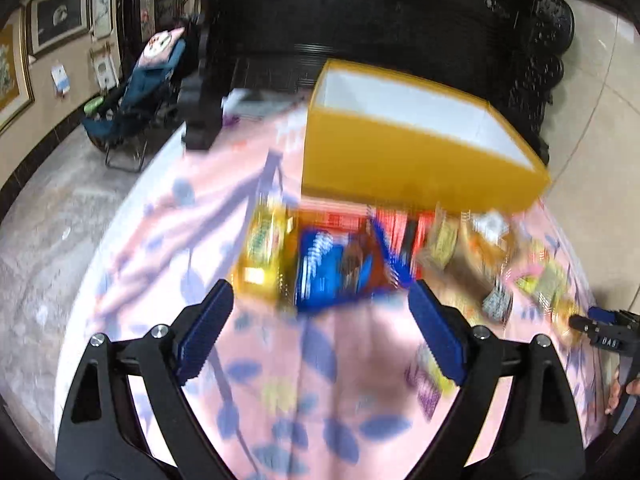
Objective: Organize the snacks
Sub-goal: 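Grasp the yellow bun with right tool while left tool grasps yellow candy bag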
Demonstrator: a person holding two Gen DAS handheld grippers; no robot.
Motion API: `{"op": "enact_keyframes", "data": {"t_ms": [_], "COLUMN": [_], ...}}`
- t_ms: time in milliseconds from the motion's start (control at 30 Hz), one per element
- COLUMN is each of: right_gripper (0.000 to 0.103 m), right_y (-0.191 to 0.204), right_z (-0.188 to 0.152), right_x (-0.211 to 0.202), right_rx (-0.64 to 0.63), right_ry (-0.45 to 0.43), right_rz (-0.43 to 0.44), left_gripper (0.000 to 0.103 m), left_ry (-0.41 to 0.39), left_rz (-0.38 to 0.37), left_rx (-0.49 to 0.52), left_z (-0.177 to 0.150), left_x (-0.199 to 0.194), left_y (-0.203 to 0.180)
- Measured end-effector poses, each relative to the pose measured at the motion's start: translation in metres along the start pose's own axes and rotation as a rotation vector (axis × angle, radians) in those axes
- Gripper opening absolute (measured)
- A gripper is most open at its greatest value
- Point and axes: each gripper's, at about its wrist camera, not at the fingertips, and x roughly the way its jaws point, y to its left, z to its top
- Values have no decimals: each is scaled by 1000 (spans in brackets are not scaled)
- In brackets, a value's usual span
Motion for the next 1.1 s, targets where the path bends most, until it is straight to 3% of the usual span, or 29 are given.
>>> {"op": "enact_keyframes", "data": {"t_ms": [133,167,200,267,333,367,533,600,700,867,1000,1100], "right_gripper": [76,73,59,54,53,53,54,54,55,55,55,55], "right_y": [14,18,20,25,39,48,95,102,98,95,91,87], "right_z": [-2,-4,-1,-2,-5,-6,-28,-35,-40,-40,-41,-41], "right_x": [17,24,22,17,9,7,7,5,5,2,1,1], "right_rx": [-73,-65,-38,-22,5,-9,-77,-87,-57,-52,-49,-34], "right_ry": [-5,-17,-42,-49,-47,-46,-45,-71,-75,-72,-77,-75], "right_rz": [-44,-40,-27,-26,118,139,203,178,210,236,248,273], "left_gripper": [91,91,91,91,91,91,91,91,91,91,91,89], "left_ry": [37,37,37,50,72,88,132,147,156,147,187,185], "left_rz": [-11,-11,-10,-4,-8,-15,-60,-43,-27,-79,-108,-75], "left_rx": [-9,-13,-16,-29,-37,-33,59,92,96,72,57,67], "left_z": [-24,-28,-31,-38,-45,-48,-52,-51,-50,-44,-46,-52], "left_x": [-4,-8,-11,-13,-13,-11,11,24,42,52,64,69], "left_y": [3,5,6,9,9,6,-37,-54,-68,-82,-94,-98]}}
